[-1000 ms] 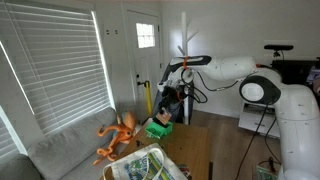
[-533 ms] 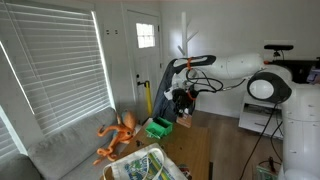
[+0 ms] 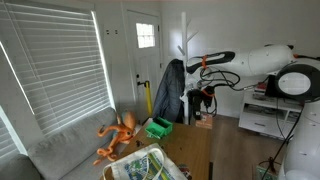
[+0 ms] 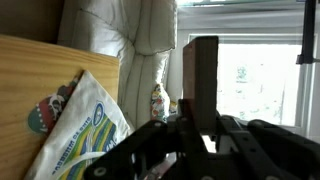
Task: Put the orange book on the table.
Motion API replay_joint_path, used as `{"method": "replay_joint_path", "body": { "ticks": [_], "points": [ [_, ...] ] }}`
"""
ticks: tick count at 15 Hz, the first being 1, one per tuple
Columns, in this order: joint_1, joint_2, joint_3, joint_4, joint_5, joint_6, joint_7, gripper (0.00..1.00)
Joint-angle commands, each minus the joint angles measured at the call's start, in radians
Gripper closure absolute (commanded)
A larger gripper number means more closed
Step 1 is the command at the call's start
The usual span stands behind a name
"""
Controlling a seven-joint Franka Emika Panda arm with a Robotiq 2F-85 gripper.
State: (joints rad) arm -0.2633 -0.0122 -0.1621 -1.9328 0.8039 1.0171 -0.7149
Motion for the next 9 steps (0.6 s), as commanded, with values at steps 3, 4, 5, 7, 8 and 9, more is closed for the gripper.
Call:
{"method": "replay_joint_path", "body": {
  "ticks": [3,4,5,7,8,9],
  "points": [
    [0.018,-0.07,-0.041,-0.073,-0.024,0.025,0.079,0.81],
    [0.019,-0.083,-0.043,-0.086,-0.026,0.032,0.087,0.81],
    [0.019,-0.088,-0.043,-0.092,-0.026,0.035,0.092,0.81],
    [0.021,-0.072,-0.04,-0.098,-0.03,0.04,0.101,0.95],
    [0.022,-0.073,-0.034,-0.118,-0.059,0.071,0.134,0.95],
    [0.024,-0.071,-0.031,-0.131,-0.079,0.093,0.144,0.95]
  ]
}}
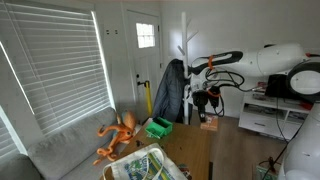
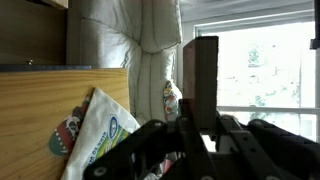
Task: Put the orange book on the table.
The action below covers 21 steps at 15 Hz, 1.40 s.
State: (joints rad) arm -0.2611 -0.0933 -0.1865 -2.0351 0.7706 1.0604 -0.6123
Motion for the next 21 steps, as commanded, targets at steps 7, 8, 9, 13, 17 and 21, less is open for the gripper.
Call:
{"method": "replay_joint_path", "body": {
  "ticks": [7,8,9,13,17,21],
  "points": [
    [0.08,0.097,0.028,-0.056,-0.183,0.214,0.056,0.95],
    [0.091,0.115,0.036,-0.059,-0.2,0.239,0.059,0.95],
    [0.098,0.129,0.04,-0.055,-0.207,0.26,0.056,0.95],
    [0.12,0.171,0.057,-0.039,-0.254,0.362,0.07,0.95],
    [0.141,0.16,0.084,-0.039,-0.275,0.453,0.06,0.95],
    [0.166,0.144,0.115,-0.047,-0.266,0.57,0.028,0.95]
  ]
}}
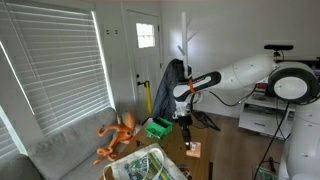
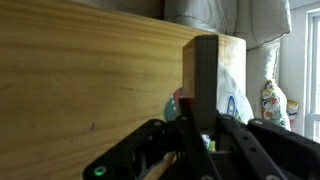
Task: Put the orange book on the table.
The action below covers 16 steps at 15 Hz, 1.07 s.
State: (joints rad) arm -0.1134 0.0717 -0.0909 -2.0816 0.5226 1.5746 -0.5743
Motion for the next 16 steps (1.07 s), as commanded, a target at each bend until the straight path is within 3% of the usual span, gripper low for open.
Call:
{"method": "replay_joint_path", "body": {
  "ticks": [1,6,7,9,10,11,16],
  "points": [
    [0.022,-0.022,0.026,-0.001,-0.008,0.067,-0.017,0.95],
    [0.029,-0.017,0.046,0.012,0.063,0.005,-0.122,0.95],
    [0.028,-0.019,0.047,0.01,0.067,-0.007,-0.127,0.84],
    [0.023,-0.018,0.043,0.005,0.076,-0.041,-0.138,0.86],
    [0.021,-0.02,0.041,0.0,0.075,-0.061,-0.14,0.56],
    [0.02,-0.025,0.038,-0.013,0.08,-0.069,-0.147,0.56],
    [-0.008,-0.062,-0.001,-0.08,0.072,-0.063,-0.132,0.23]
  ]
}}
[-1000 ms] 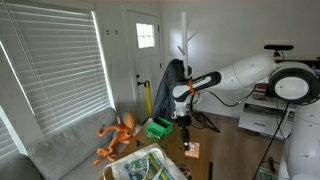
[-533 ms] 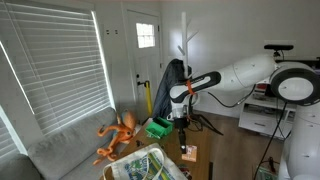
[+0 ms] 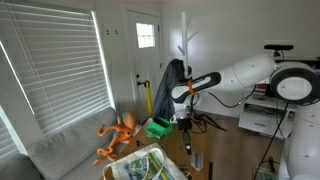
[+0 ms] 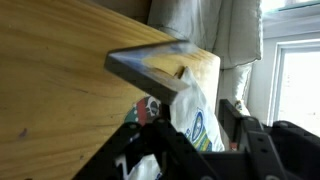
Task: Put the orange book on the table.
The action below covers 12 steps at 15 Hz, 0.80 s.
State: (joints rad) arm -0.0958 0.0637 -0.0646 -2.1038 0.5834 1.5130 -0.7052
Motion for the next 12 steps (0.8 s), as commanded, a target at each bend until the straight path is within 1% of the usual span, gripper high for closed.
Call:
{"method": "replay_joint_path", "body": {
  "ticks": [1,3,4,7,8,9,12],
  "points": [
    [-0.038,-0.071,-0.043,-0.073,-0.002,0.008,0.01,0.16],
    [-0.067,-0.121,-0.08,-0.103,-0.034,0.042,0.053,0.02],
    [-0.084,-0.154,-0.102,-0.119,-0.047,0.06,0.069,0.0],
    [-0.129,-0.256,-0.157,-0.137,-0.073,0.094,0.096,0.0],
    [-0.135,-0.29,-0.17,-0.135,-0.073,0.087,0.069,0.0],
    [-0.117,-0.181,-0.167,-0.082,-0.053,0.061,0.054,0.0],
    [-0.124,-0.265,-0.193,-0.1,-0.058,0.062,0.056,0.0]
  ]
}}
